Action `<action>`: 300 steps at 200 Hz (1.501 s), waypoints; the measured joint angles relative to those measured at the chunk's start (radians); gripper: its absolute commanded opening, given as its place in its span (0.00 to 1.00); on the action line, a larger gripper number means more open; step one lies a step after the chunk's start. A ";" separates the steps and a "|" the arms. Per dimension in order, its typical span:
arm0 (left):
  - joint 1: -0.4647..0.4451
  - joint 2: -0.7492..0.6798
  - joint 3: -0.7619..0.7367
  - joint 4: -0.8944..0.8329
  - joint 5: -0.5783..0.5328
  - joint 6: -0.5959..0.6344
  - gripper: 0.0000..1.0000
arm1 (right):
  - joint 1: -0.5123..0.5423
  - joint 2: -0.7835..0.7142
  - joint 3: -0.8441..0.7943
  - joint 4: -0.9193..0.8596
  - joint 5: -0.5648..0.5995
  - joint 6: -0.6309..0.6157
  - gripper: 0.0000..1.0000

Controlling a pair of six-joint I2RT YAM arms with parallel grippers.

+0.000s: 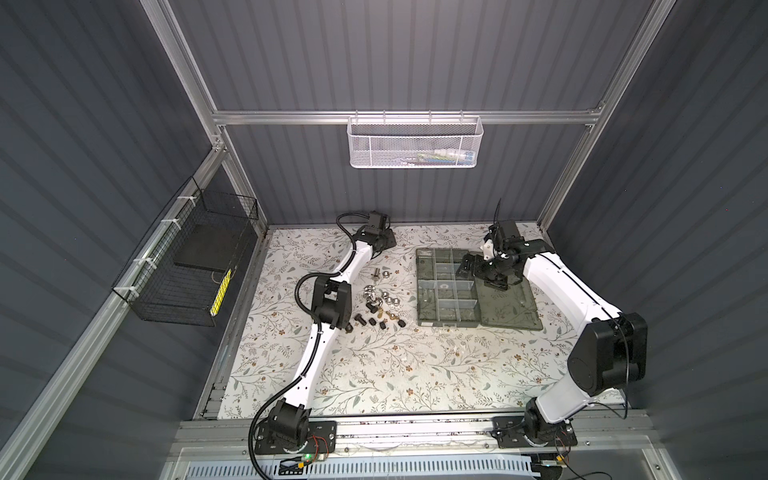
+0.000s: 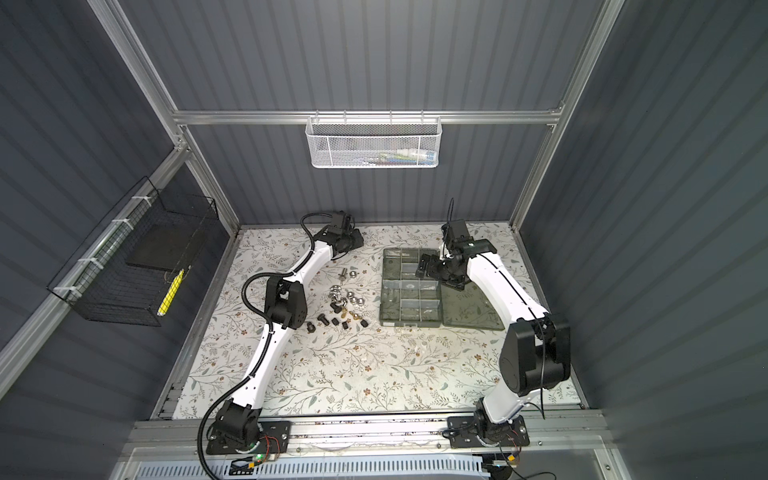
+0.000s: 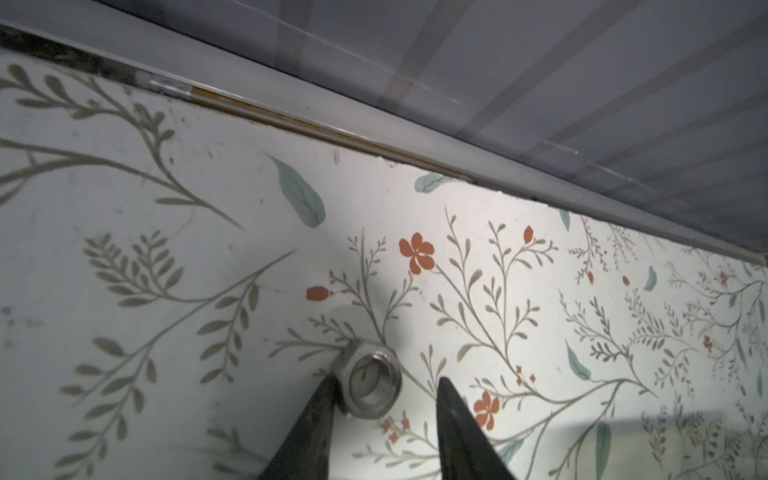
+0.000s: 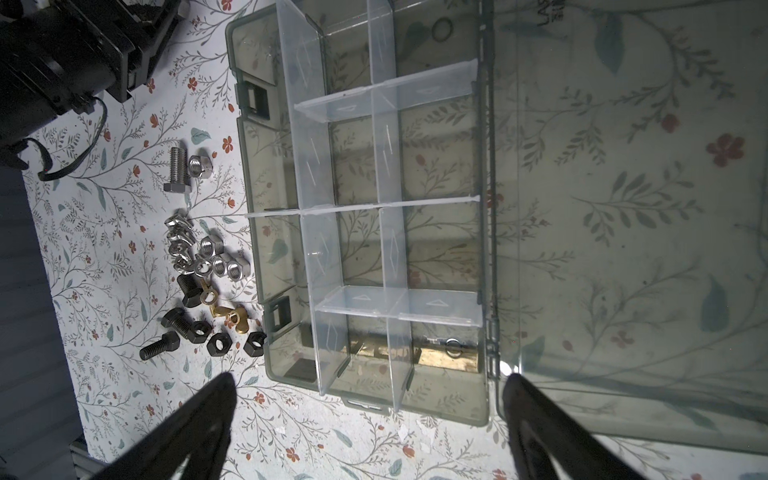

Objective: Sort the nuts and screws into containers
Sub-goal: 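Lower the left gripper around the silver hex nut by the back wall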

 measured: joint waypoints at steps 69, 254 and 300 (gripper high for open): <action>-0.014 -0.031 -0.027 -0.053 -0.078 0.053 0.57 | 0.000 0.000 -0.004 0.000 -0.004 0.001 0.99; 0.084 0.060 -0.032 0.367 0.319 -0.284 0.73 | -0.031 -0.011 -0.021 0.009 -0.026 0.019 0.99; 0.070 0.069 -0.047 0.410 0.422 -0.274 0.77 | -0.037 -0.011 -0.021 0.011 -0.040 0.026 0.99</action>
